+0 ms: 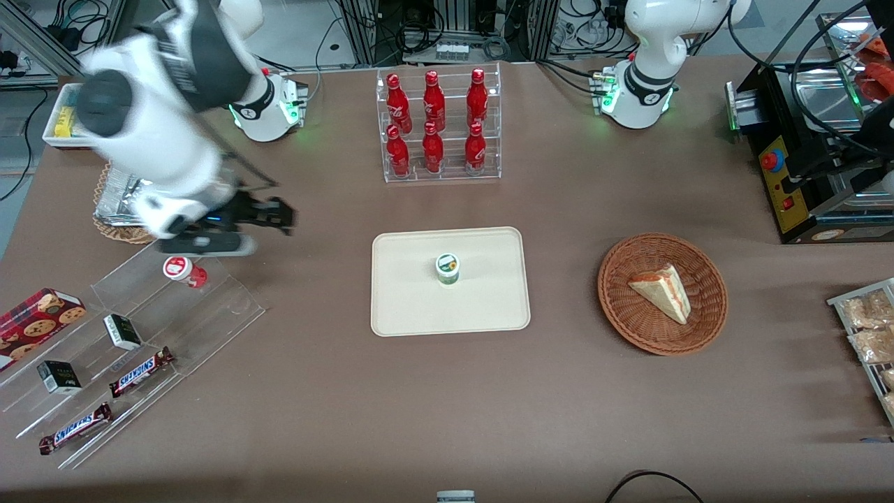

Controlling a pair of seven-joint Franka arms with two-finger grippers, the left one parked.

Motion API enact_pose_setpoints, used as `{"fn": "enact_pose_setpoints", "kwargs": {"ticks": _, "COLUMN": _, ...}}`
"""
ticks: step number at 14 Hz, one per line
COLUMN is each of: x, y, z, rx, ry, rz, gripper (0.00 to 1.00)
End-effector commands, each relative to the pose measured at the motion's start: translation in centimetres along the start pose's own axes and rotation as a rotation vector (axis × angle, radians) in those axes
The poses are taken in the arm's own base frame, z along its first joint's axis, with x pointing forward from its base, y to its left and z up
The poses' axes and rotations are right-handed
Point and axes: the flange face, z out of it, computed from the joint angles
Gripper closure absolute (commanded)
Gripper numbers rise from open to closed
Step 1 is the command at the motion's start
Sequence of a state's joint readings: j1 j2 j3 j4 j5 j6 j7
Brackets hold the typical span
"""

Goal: Place green gum on tray

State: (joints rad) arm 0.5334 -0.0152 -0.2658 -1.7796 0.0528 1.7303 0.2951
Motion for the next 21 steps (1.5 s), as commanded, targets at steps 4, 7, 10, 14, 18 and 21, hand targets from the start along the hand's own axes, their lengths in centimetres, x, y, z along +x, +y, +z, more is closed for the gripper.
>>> {"fn": "enact_pose_setpoints", "kwargs": {"ticks": 4, "x": -0.1, "y": 12.0, "z": -2.4, "rx": 0.041, "ry": -0.013, "rz": 0.028, "gripper": 0.00}}
{"fn": "enact_pose_setpoints", "kwargs": {"ticks": 7, "x": 0.8, "y": 14.1, "z": -2.4, "rx": 0.036, "ry": -0.010, "rz": 0.039, "gripper": 0.00}}
{"fn": "enact_pose_setpoints", "kwargs": {"ticks": 10, "x": 1.5, "y": 15.0, "z": -2.2, "rx": 0.027, "ry": -0.013, "rz": 0.065, "gripper": 0.00}}
{"fn": "enact_pose_setpoints", "kwargs": {"ticks": 14, "x": 3.1, "y": 15.9, "z": -3.0, "rx": 0.023, "ry": 0.012, "rz": 0.078, "gripper": 0.00}}
{"fn": "enact_pose_setpoints", "kwargs": {"ticks": 18, "x": 4.7, "y": 17.0, "z": -2.8, "rx": 0.000, "ry": 0.006, "rz": 0.081, "gripper": 0.00}}
{"fn": "enact_pose_setpoints", "kwargs": {"ticks": 21, "x": 5.0, "y": 16.9, "z": -2.8, "rx": -0.004, "ry": 0.009, "rz": 0.081, "gripper": 0.00}}
